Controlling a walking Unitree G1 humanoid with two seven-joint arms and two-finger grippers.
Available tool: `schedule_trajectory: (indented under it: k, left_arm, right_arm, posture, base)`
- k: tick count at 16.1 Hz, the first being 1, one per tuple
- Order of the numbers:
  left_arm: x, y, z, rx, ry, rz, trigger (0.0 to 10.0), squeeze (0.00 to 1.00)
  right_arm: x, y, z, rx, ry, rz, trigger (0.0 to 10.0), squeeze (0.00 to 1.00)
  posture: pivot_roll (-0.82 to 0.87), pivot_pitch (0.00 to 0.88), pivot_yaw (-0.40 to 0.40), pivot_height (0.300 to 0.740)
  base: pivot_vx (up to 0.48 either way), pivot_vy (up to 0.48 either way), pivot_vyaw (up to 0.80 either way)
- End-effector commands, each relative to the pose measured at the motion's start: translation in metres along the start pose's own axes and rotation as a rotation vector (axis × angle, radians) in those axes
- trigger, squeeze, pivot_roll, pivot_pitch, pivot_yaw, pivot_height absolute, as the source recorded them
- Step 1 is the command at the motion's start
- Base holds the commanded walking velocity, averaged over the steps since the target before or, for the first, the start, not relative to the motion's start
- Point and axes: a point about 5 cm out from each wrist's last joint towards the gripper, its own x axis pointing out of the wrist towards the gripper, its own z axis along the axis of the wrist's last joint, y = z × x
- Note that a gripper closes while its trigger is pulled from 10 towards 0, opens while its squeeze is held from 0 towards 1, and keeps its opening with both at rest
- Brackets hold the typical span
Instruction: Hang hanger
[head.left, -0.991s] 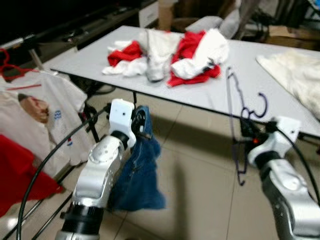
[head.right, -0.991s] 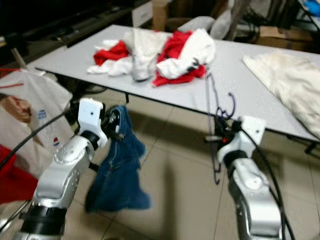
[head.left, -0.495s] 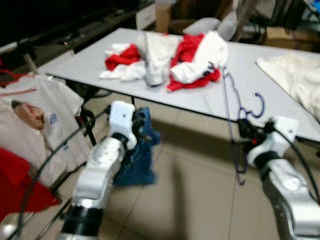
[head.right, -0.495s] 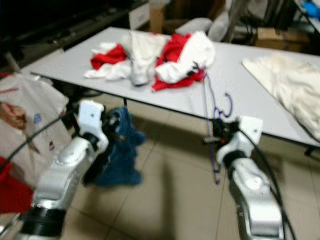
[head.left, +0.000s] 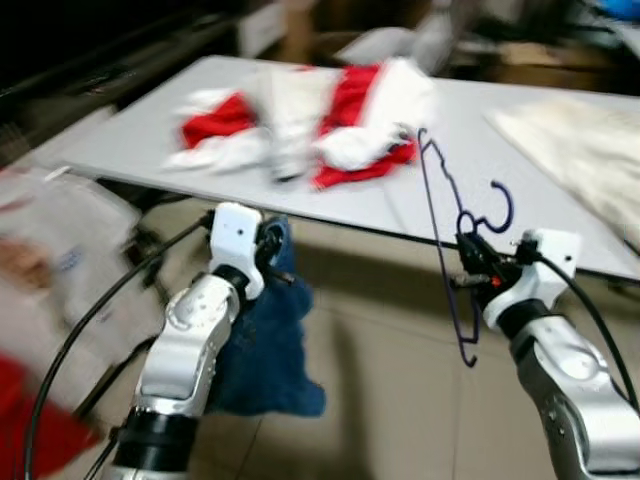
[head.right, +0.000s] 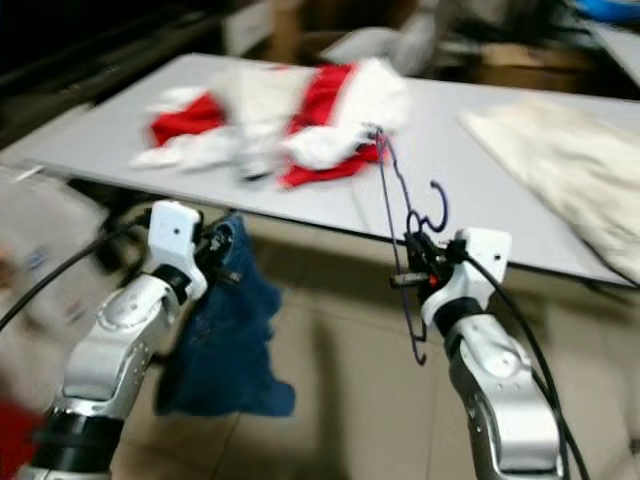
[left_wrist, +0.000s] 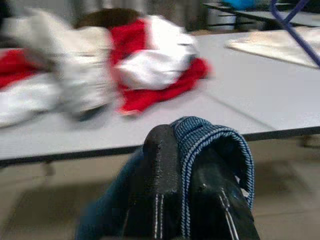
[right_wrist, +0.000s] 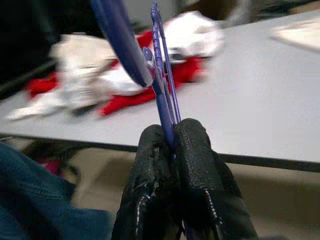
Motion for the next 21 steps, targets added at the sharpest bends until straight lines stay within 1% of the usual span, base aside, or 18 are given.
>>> schedule_trajectory:
  k: [1,5,9,10,12,13,14,16,17,19,20,21]
  left_arm:
    - [0.003,-0.007,0.010,0.002,-0.038,-0.042,10.0,0.00]
    - [0.003,-0.006,0.011,-0.011,-0.047,-0.042,10.0,0.00]
    - [0.004,-0.008,0.013,-0.020,-0.056,-0.054,10.0,0.00]
    - [0.005,-0.008,0.013,-0.019,-0.059,-0.056,10.0,0.00]
    - [0.007,-0.008,0.019,-0.016,-0.075,-0.067,10.0,0.00]
    - [0.011,-0.009,0.026,-0.015,-0.096,-0.087,10.0,0.00]
    - [0.020,-0.008,0.036,-0.002,-0.121,-0.118,10.0,0.00]
    - [0.037,-0.005,0.049,0.023,-0.136,-0.164,10.0,0.00]
    - [0.040,-0.005,0.051,0.029,-0.137,-0.173,10.0,0.00]
    - [0.060,-0.001,0.071,0.052,-0.150,-0.226,10.0,0.00]
    - [0.071,-0.002,0.080,0.053,-0.148,-0.267,10.0,0.00]
    - [0.079,-0.003,0.089,0.074,-0.154,-0.292,10.0,0.00]
  right_arm:
    - [-0.001,-0.001,0.003,-0.002,-0.012,0.000,10.0,0.00]
    - [-0.001,-0.001,0.004,-0.017,-0.014,0.005,10.0,0.00]
    - [-0.003,-0.003,0.007,-0.032,-0.023,0.000,10.0,0.00]
    - [-0.003,-0.003,0.009,-0.034,-0.035,0.018,10.0,0.00]
    - [-0.008,-0.001,0.017,-0.064,-0.059,0.135,10.0,0.00]
    - [-0.014,0.000,0.022,-0.113,-0.052,0.239,10.0,0.00]
    - [-0.029,-0.010,0.028,-0.203,-0.021,0.377,10.0,0.00]
    - [-0.051,-0.027,0.041,-0.292,0.028,0.506,10.0,0.00]
    - [-0.055,-0.030,0.044,-0.304,0.040,0.530,10.0,0.00]
    - [-0.081,-0.038,0.056,-0.343,0.109,0.667,10.0,0.00]
    - [-0.093,-0.038,0.061,-0.336,0.148,0.744,10.0,0.00]
    - [-0.100,-0.035,0.063,-0.331,0.175,0.802,10.0,0.00]
  posture:
    - [-0.01,0.000,0.045,0.740]
    - [-0.02,0.000,0.044,0.740]
    - [-0.02,0.000,0.044,0.740]
    - [-0.02,0.000,0.044,0.740]
    - [-0.02,0.000,0.047,0.740]
    - [-0.02,0.000,0.047,0.740]
    - [-0.02,0.000,0.048,0.740]
    - [-0.02,0.000,0.054,0.740]
    - [-0.02,0.000,0.055,0.740]
    - [-0.04,0.000,0.068,0.740]
    - [-0.04,0.000,0.071,0.740]
    - [-0.05,0.000,0.075,0.740]
  base:
    - [0.281,0.000,-0.80]
    - [0.312,0.000,-0.80]
    - [0.347,0.000,0.00]
    - [0.356,0.000,0.00]
    - [0.358,0.000,0.00]
    - [0.356,0.000,0.00]
    - [0.356,0.000,0.00]
    - [0.360,0.000,0.00]
    - [0.360,0.000,0.00]
    - [0.358,0.000,0.00]
    - [0.360,0.000,0.00]
    - [0.360,0.000,0.00]
